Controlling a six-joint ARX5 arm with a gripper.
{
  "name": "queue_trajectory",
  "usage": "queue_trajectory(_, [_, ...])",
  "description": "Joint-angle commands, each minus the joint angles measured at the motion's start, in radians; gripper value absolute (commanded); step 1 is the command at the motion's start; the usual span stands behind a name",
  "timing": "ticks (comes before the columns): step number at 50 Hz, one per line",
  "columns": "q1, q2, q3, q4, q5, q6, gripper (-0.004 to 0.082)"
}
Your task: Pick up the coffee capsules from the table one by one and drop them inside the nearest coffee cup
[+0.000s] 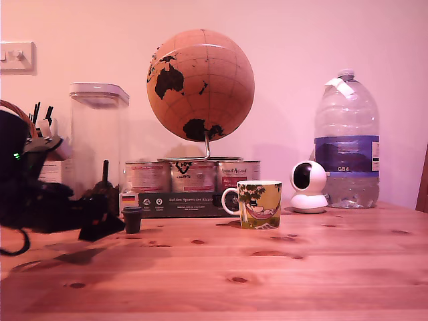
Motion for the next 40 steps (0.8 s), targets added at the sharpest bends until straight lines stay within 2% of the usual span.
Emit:
queue_trajectory(1, [-0.007, 0.036, 0.021, -0.004, -0.003, 0.006, 0.0619])
queue_trajectory(18, [-0.022, 0.049, 0.095, -0.097, -0.027, 0.013, 0.0619])
queue_trajectory(40, [-0.037, 0.095, 0.180, -0.177, -0.029, 0.017, 0.0619])
